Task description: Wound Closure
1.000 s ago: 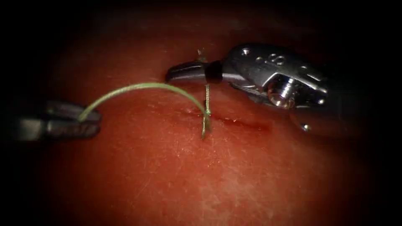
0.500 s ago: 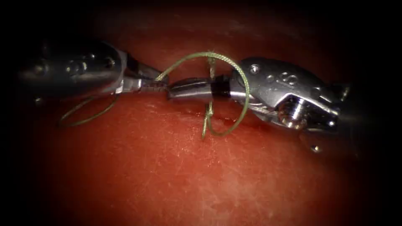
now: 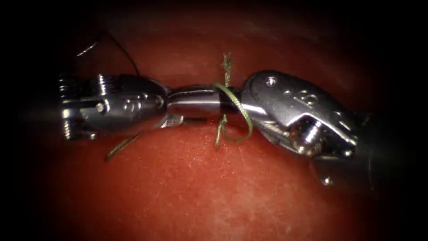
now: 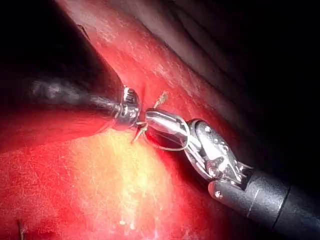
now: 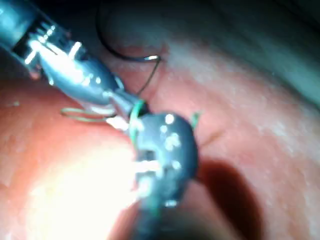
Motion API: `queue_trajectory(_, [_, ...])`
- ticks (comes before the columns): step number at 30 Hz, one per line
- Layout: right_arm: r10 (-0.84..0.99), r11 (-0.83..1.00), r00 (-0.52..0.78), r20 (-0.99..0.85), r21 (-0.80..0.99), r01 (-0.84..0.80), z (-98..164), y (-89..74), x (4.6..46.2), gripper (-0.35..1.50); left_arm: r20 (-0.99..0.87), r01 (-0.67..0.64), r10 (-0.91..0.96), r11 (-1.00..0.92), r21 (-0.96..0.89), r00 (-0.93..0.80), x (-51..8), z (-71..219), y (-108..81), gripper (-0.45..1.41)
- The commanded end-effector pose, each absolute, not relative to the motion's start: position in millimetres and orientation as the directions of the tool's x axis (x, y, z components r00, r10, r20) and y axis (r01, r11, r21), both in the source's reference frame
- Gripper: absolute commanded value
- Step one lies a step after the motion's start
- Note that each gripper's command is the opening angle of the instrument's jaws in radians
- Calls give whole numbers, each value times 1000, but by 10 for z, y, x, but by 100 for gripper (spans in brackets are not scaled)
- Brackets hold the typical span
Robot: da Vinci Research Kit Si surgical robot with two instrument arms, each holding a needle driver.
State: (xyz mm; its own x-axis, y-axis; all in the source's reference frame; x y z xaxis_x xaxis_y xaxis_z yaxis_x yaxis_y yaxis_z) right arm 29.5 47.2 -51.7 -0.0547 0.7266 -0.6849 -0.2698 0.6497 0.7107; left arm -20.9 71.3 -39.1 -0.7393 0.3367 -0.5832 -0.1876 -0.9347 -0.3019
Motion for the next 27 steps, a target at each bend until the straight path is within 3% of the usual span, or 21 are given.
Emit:
queue_trajectory(1, [720, 651, -58, -692, 701, -291, -515, 474, 299, -10, -584, -187, 335, -935, -301, -739, -214, -386, 711, -35])
queue_trajectory(6, [714, 613, -81, -695, 676, -409, -516, 469, 296, 2, -584, -186, 337, -934, -305, -738, -218, -394, 707, -35])
queue_trajectory(7, [713, 606, -84, -696, 671, -427, -516, 468, 297, 12, -584, -186, 339, -934, -306, -738, -219, -396, 707, -35])
queue_trajectory(9, [705, 563, -102, -701, 642, -520, -516, 466, 299, 56, -584, -188, 341, -933, -308, -737, -226, -400, 705, -35])
queue_trajectory(10, [705, 563, -102, -701, 642, -520, -516, 466, 299, 56, -584, -188, 341, -933, -308, -737, -226, -400, 705, -35])
queue_trajectory(14, [694, 497, -119, -710, 593, -634, -515, 461, 299, 99, -585, -186, 340, -933, -308, -736, -233, -405, 700, -35])
queue_trajectory(27, [765, 309, -103, -636, 502, -808, -498, 440, 285, 99, -586, -184, 341, -932, -312, -735, -234, -410, 698, -35])
